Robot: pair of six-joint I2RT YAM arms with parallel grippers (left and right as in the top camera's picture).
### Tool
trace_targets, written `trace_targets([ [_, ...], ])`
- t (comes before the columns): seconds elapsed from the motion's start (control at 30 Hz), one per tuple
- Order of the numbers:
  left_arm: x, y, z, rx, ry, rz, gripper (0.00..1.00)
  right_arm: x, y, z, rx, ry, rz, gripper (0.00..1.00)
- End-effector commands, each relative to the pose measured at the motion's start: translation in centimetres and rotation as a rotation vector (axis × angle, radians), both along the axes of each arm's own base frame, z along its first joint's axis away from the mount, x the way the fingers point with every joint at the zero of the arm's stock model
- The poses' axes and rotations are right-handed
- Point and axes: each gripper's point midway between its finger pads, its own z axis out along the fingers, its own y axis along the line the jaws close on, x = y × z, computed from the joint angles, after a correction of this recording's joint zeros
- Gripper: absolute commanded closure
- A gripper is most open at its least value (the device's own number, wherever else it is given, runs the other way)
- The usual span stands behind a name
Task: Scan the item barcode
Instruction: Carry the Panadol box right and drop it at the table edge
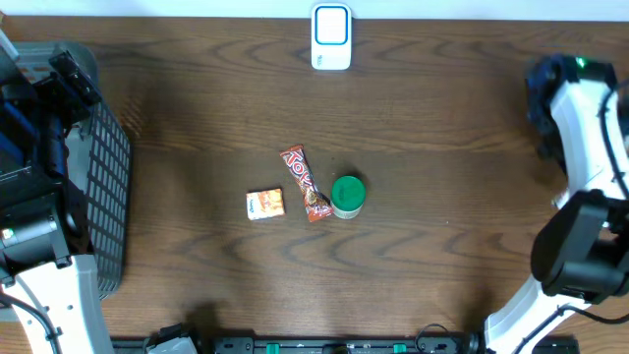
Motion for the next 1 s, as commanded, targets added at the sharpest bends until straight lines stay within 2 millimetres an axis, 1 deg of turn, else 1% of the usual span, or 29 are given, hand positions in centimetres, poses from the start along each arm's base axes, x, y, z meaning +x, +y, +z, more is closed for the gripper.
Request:
trace_targets([
  [0.0,0.1,-0.3,0.2,-0.008,-0.008,-0.011,0.09,-3.1,-2.7,-1.7,-0.086,-0.004,-0.122,0.92],
  [0.03,0.1,-0.3,0.2,-0.008,-0.008,-0.011,0.09,-4.0,-3.3,-2.4,-0.084,-0.002,-0.154,0.92],
  [0.1,0.1,-0.3,0.2,-0.008,-0.008,-0.011,0.09,-5.7,-4.4,-3.6,-0.083,0.007,-0.214,0.88],
  [0.13,0.1,-0.3,0.2,-0.008,-0.008,-0.011,0.09,-6.9,-5.2,-4.4,-0.072,0.008,-0.262,0.85],
  [0.17,0.1,-0.3,0.2,-0.008,-0.008,-0.011,0.09,-7.5,-5.6,-4.8,-0.065,0.008,-0.288,0.84],
  [0.2,0.1,-0.3,0.2,-0.008,-0.008,-0.011,0.09,-8.7,-6.5,-5.4,-0.054,0.010,-0.340,0.84],
  [0.27,0.1,-0.3,0.2,-0.008,-0.008,-0.011,0.09,-10.1,-7.5,-6.1,-0.042,0.012,-0.403,0.84],
  [0.37,0.1,-0.3,0.2,-0.008,-0.008,-0.011,0.09,-11.4,-8.5,-6.9,-0.009,-0.002,-0.466,0.83],
  [0.43,0.1,-0.3,0.2,-0.008,-0.008,-0.011,0.10,-11.7,-9.0,-7.5,0.017,-0.025,-0.490,0.83],
  [0.53,0.1,-0.3,0.2,-0.008,-0.008,-0.011,0.09,-11.5,-9.8,-8.3,0.060,-0.059,-0.485,0.74],
  [0.57,0.1,-0.3,0.2,-0.008,-0.008,-0.011,0.09,-11.1,-10.0,-8.7,0.082,-0.076,-0.477,0.65],
  [0.6,0.1,-0.3,0.2,-0.008,-0.008,-0.011,0.09,-10.6,-10.1,-9.3,0.112,-0.102,-0.464,0.54],
  [0.63,0.1,-0.3,0.2,-0.008,-0.008,-0.011,0.09,-10.1,-10.1,-9.7,0.138,-0.121,-0.453,0.38],
  [0.67,0.1,-0.3,0.2,-0.008,-0.008,-0.011,0.09,-9.6,-10.1,-10.1,0.163,-0.142,-0.444,0.10],
  [0.7,0.1,-0.3,0.2,-0.008,-0.008,-0.011,0.09,-9.0,-9.9,-10.6,0.195,-0.169,-0.436,0.01],
  [0.77,0.1,-0.3,0.2,-0.008,-0.008,-0.011,0.09,-8.2,-9.7,-11.1,0.234,-0.205,-0.425,0.01],
  [0.8,0.1,-0.3,0.2,-0.008,-0.008,-0.011,0.09,-7.4,-9.4,-11.4,0.270,-0.240,-0.425,0.01],
  [0.83,0.1,-0.3,0.2,-0.008,-0.008,-0.011,0.09,-7.0,-9.4,-11.3,0.283,-0.256,-0.422,0.01],
  [0.9,0.1,-0.3,0.2,-0.008,-0.008,-0.011,0.09,-5.6,-9.4,-11.0,0.340,-0.285,-0.375,0.01],
  [0.97,0.1,-0.3,0.2,-0.008,-0.008,-0.011,0.09,-3.8,-9.3,-10.1,0.401,-0.319,-0.306,0.01],
])
